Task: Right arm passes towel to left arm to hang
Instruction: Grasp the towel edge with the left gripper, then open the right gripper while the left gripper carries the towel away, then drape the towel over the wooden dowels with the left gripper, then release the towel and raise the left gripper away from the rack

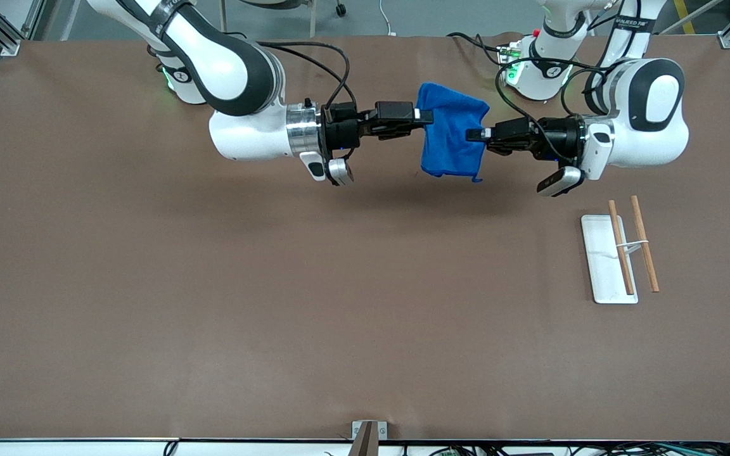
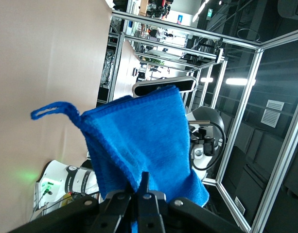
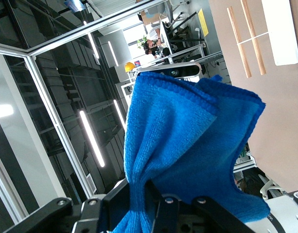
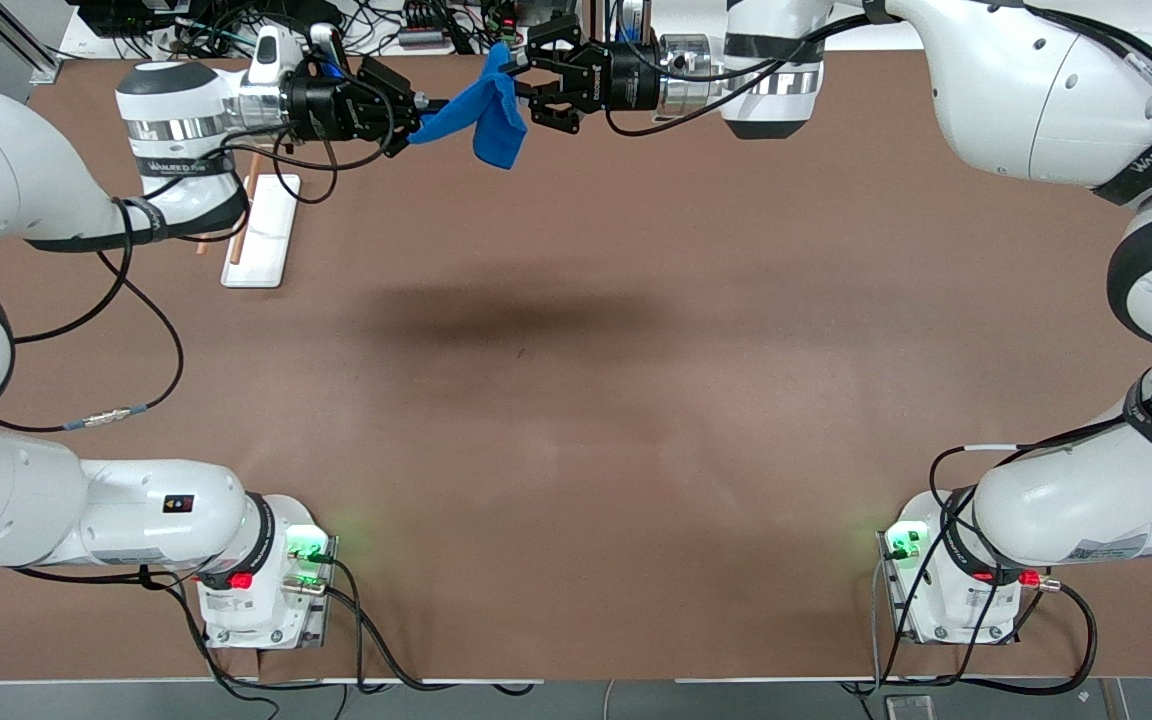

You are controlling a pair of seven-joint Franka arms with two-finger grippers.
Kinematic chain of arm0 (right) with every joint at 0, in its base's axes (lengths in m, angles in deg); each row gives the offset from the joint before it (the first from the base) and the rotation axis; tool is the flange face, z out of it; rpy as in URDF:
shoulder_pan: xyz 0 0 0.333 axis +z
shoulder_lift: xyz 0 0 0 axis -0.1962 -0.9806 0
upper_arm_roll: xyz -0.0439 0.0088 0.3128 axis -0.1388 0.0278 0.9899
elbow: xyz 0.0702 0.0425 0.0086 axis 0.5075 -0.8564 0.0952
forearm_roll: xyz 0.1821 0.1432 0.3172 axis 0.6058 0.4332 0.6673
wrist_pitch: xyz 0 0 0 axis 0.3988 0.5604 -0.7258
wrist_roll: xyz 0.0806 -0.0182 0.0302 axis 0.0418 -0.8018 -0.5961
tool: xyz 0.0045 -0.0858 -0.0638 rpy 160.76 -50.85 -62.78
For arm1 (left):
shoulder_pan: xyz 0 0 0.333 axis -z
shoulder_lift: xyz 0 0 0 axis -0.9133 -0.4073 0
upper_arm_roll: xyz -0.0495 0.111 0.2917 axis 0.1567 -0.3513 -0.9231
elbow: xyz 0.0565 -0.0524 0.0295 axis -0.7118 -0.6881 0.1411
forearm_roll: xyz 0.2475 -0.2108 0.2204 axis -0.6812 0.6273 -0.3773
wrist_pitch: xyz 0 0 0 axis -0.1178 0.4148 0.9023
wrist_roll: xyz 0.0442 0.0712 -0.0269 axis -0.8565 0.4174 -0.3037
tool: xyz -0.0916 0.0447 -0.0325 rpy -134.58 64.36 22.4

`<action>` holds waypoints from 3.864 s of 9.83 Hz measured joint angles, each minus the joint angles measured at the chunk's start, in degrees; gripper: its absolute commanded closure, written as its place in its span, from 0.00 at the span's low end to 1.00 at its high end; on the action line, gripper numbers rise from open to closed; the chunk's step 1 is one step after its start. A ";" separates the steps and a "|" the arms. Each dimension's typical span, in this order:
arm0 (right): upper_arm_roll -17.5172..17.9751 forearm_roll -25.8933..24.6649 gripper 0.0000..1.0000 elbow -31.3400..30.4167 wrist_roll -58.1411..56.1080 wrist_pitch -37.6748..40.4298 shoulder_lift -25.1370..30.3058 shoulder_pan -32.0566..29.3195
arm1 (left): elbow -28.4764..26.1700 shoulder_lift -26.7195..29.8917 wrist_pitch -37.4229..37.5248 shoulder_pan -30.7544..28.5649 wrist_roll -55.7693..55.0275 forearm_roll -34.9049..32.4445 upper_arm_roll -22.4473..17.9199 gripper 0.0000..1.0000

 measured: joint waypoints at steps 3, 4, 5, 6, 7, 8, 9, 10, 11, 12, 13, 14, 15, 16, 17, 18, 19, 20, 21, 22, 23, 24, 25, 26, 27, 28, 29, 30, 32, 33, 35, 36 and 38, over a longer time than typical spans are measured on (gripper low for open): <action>-0.35 -2.72 0.00 -0.59 -0.03 -2.75 -0.08 -0.93 | 5.43 0.02 -2.59 -1.45 0.23 -13.97 -0.98 1.00; -0.49 -7.18 0.00 -1.39 0.62 -3.08 -0.14 -2.48 | 8.03 0.01 -3.27 -1.76 0.24 -20.70 -2.50 1.00; -0.78 -14.02 0.00 -2.28 1.96 -3.06 -0.18 -4.82 | 10.49 0.00 -3.87 -1.92 0.24 -27.11 -4.22 1.00; -1.86 -22.09 0.00 -2.68 3.37 -2.79 -0.24 -6.86 | 12.65 -0.18 -5.23 -2.04 0.24 -33.83 -5.83 1.00; -4.58 -29.86 0.00 -2.69 4.21 -1.79 -0.25 -7.82 | 14.81 -0.93 -6.78 -2.14 0.16 -40.80 -7.55 1.00; -8.09 -37.13 0.00 -2.70 4.77 -0.13 -0.14 -8.16 | 17.04 -2.61 -7.64 -2.22 0.15 -46.36 -9.74 1.00; -11.56 -44.26 0.00 -2.72 5.81 1.96 0.32 -8.32 | 19.09 -4.71 -8.80 -2.25 0.42 -50.55 -12.23 1.00; -15.56 -51.91 0.00 -2.70 7.34 6.16 1.63 -8.35 | 20.84 -6.68 -10.22 -2.32 2.07 -54.39 -14.79 1.00; -20.04 -58.50 0.00 -2.69 8.65 11.57 3.73 -8.39 | 22.12 -8.35 -11.57 -2.48 4.15 -58.18 -16.83 1.00; -24.68 -63.13 0.00 -2.68 9.06 15.97 6.21 -8.47 | 22.86 -9.78 -13.85 -2.60 5.56 -61.54 -18.31 1.00; -28.71 -67.15 0.00 -2.69 9.10 18.42 8.45 -8.57 | 23.23 -10.92 -15.68 -2.61 7.68 -63.40 -20.01 1.00; -32.16 -72.11 0.00 -2.67 9.12 19.90 10.56 -8.64 | 23.58 -12.26 -16.89 -2.65 11.43 -64.07 -21.84 1.00; -34.75 -77.59 0.00 -2.67 9.14 20.80 12.42 -8.68 | 24.56 -14.05 -17.76 -2.65 15.09 -64.27 -24.02 1.00; -36.31 -83.06 0.00 -2.66 9.18 21.18 14.06 -8.68 | 26.30 -16.13 -18.08 -2.66 18.34 -65.42 -26.60 1.00; -37.31 -88.14 0.00 -2.58 9.37 21.15 15.45 -8.67 | 28.10 -18.03 -18.10 -2.76 21.63 -67.15 -29.09 0.99; -38.26 -92.65 0.00 -2.40 9.52 21.22 16.78 -8.65 | 29.35 -19.45 -18.10 -3.05 25.40 -68.19 -31.07 0.97; -39.14 -97.18 0.00 -1.85 9.65 22.84 17.82 -8.64 | 29.85 -20.28 -18.10 -3.71 28.59 -68.36 -32.13 0.72; -40.03 -101.81 0.00 -0.65 10.42 26.37 18.60 -8.63 | 29.93 -20.83 -18.09 -4.58 30.15 -68.36 -32.32 0.01; -41.12 -104.24 0.00 0.76 11.16 29.57 19.48 -8.63 | 29.96 -21.14 -18.10 -5.03 30.55 -68.36 -32.34 0.00; -42.04 -104.75 0.00 1.85 11.47 32.11 20.66 -8.63 | 30.09 -21.24 -18.10 -4.98 30.47 -68.36 -32.31 0.00; -42.71 -105.01 0.00 2.92 12.12 34.66 21.78 -8.60 | 30.35 -21.24 -18.10 -4.72 28.47 -68.37 -32.13 0.00; -43.72 -105.30 0.00 4.84 12.31 36.11 22.46 -8.61 | 30.71 -20.96 -18.10 -4.54 23.79 -68.37 -31.37 0.00; -44.75 -105.53 0.00 8.28 12.42 37.42 22.62 -8.63 | 31.13 -19.87 -18.10 -4.44 17.35 -68.82 -29.37 0.00; -45.42 -105.63 0.00 11.13 12.76 39.23 22.66 -8.64 | 31.34 -17.78 -18.10 -4.39 10.43 -72.57 -26.25 0.00; -46.23 -105.68 0.00 12.79 14.51 40.71 22.67 -8.63 | 31.37 -14.69 -18.01 -4.37 2.08 -78.12 -21.88 0.00; -47.12 -105.70 0.00 13.21 16.75 41.75 22.66 -8.62 | 31.05 -11.19 -17.60 -4.19 -6.03 -82.04 -17.24 0.00; -47.48 -106.12 0.00 13.23 18.26 42.95 22.66 -8.62 | 30.06 -7.67 -17.10 -3.88 -12.80 -84.57 -12.93 0.00; -47.45 -106.58 0.00 13.25 18.94 43.53 22.66 -8.55 | 29.14 -4.69 -15.77 -3.62 -17.59 -86.57 -9.11 0.00; -47.49 -106.68 0.00 13.58 19.73 43.49 22.66 -8.49 | 30.41 -1.53 -10.94 -2.11 -20.97 -89.06 -5.37 0.00; -47.52 -106.69 0.00 13.70 20.06 43.53 22.66 -8.49 | 33.77 -1.33 -7.44 -0.80 -21.38 -89.38 -5.19 0.00; -47.48 -106.68 0.00 13.70 22.47 43.73 22.64 -8.46 | 42.83 -2.64 0.61 0.97 -22.77 -89.49 -5.25 0.00; -47.44 -106.68 0.00 13.70 23.38 43.95 22.64 -8.35 | 46.38 -3.69 3.72 1.79 -24.22 -89.50 -5.38 0.00; -47.42 -106.68 0.00 13.70 23.57 44.11 22.64 -8.30 | 48.26 -4.63 7.32 2.63 -26.86 -89.51 -5.63 0.00</action>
